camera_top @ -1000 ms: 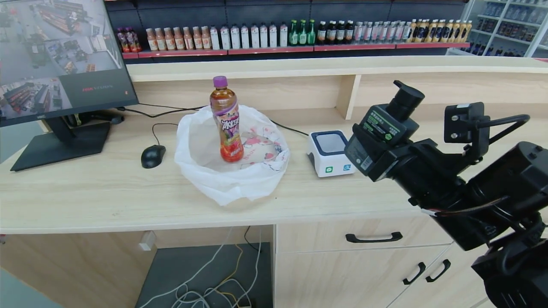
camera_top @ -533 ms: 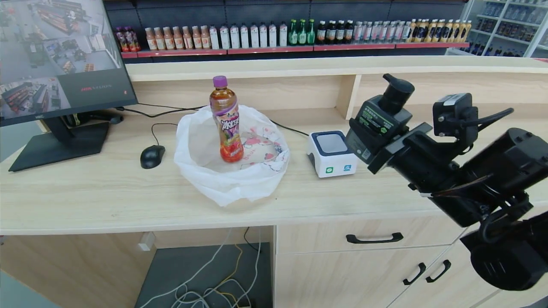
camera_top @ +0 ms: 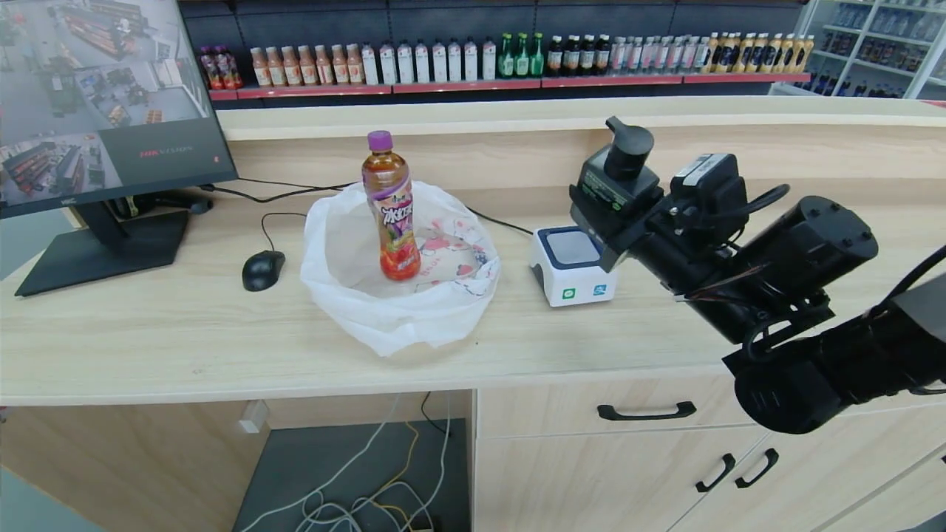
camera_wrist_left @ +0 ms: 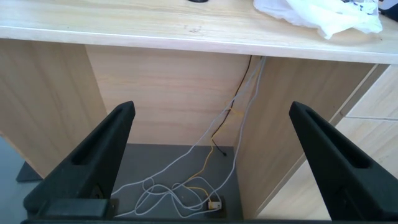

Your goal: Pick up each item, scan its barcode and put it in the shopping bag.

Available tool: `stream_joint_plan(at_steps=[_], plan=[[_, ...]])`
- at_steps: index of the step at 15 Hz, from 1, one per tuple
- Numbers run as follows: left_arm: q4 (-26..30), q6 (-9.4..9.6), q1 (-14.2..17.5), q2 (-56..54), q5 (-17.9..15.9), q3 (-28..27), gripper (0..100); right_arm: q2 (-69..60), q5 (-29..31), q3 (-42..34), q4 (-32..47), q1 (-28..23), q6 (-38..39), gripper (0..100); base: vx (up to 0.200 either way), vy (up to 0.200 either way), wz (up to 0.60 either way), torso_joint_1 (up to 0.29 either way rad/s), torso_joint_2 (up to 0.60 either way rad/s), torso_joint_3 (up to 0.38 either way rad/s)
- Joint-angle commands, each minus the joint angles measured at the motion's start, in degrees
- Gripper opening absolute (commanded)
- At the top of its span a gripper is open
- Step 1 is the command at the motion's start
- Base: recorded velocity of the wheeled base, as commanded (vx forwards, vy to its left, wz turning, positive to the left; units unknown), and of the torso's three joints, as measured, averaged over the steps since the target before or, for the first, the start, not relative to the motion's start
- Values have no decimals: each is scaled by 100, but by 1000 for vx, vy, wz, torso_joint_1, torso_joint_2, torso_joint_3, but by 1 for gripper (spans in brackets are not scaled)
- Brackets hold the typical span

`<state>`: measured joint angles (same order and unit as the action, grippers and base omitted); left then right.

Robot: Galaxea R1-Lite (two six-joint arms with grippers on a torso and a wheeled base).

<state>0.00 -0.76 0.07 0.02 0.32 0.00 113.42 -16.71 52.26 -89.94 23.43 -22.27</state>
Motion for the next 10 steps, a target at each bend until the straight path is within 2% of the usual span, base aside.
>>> stream_joint_plan(at_steps=[1,5,7,10], plan=[[0,-4,1,-2,3,0,100,409,-253,460,-6,-5,-269,0,0,0,0,0,0,0],[0,-4,1,-2,3,0,100,831,-1317,1339,-6,-207,-937,0,0,0,0,0,0,0],[0,-4,1,-2,3,0,100,1033,-1669,1418,-6,-286,-1288,0,0,0,0,0,0,0],[0,-4,1,-2,3,0,100,1288,-2354,1454,-6,-664,-1631,0,0,0,0,0,0,0]])
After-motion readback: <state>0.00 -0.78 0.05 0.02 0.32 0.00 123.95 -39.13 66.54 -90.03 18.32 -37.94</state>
